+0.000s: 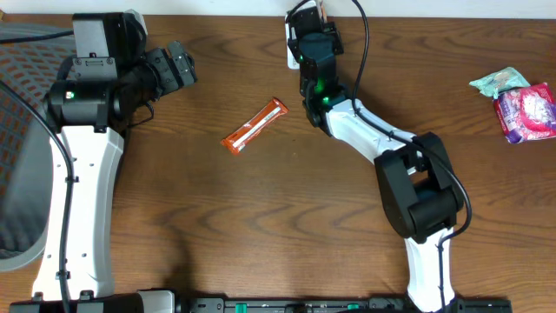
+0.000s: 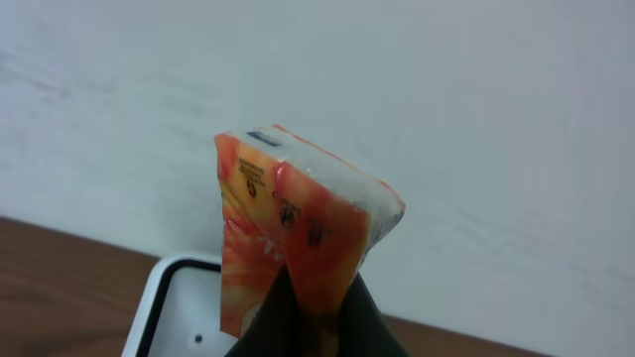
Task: Scan the item barcode
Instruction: 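Carry the orange pack to the right edge and release it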
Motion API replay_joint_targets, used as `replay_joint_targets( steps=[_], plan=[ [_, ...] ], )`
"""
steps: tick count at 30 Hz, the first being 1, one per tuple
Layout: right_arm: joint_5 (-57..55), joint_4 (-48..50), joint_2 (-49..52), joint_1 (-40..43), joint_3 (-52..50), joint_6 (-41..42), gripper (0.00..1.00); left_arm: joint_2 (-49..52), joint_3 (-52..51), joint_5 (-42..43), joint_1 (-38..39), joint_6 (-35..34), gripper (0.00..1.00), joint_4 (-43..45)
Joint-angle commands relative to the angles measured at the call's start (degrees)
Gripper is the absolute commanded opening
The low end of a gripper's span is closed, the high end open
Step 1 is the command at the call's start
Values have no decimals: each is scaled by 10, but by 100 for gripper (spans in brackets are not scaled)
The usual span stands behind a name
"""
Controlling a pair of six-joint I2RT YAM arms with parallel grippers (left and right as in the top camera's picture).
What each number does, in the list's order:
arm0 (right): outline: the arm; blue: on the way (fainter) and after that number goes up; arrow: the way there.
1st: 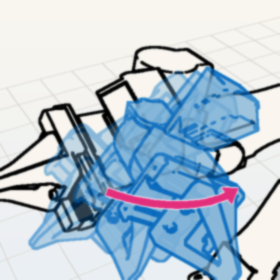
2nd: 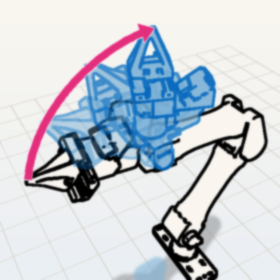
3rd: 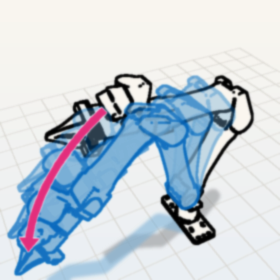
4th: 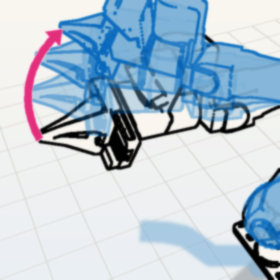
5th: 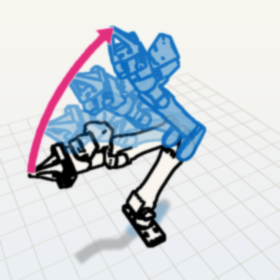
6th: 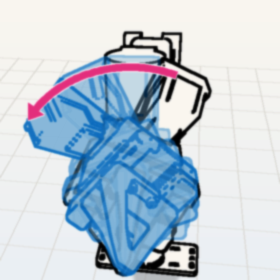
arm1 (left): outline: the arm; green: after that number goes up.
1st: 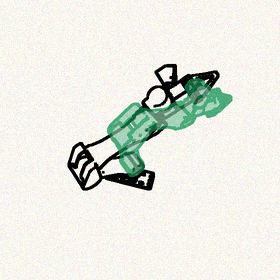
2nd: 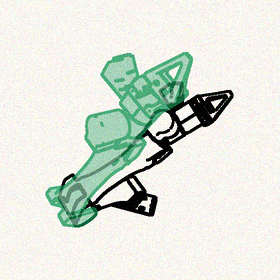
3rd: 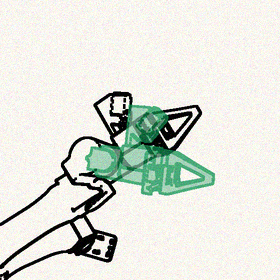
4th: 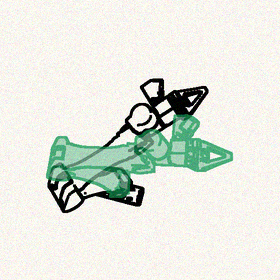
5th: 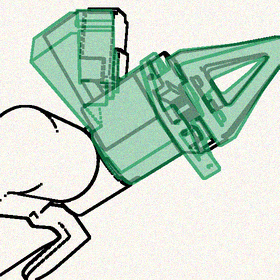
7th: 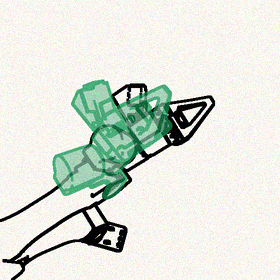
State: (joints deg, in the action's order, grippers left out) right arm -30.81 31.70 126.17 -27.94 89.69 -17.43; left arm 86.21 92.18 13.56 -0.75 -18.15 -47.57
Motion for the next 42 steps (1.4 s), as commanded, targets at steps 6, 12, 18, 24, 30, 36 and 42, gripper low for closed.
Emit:
replay_joint_targets(
  steps=[6, 12, 18, 24, 30, 36, 42],
  plan=[
    [48, -212, 91, 2, 260, -1, 1, 3, -2, -2, -2, 5, 98, 0],
    [46, -424, 175, 17, 421, 42, 1, 3, -2, -2, -2, 5, 98, 0],
    [51, -495, 176, 25, 425, 41, 1, 3, -2, -2, -2, 5, 98, 0],
    [40, -529, 176, 25, 425, 75, 1, 3, -2, -2, -2, 5, 98, 0],
    [-77, -535, 158, 46, 428, 197, 1, 3, -2, -2, -2, 5, 98, 0],
    [-66, -635, 108, 118, 428, 265, 1, 3, -2, -2, -2, 5, 98, 0],
    [-96, -820, 88, 213, 427, 266, 2, 3, -2, -2, -2, 5, 98, 0]
  ],
)
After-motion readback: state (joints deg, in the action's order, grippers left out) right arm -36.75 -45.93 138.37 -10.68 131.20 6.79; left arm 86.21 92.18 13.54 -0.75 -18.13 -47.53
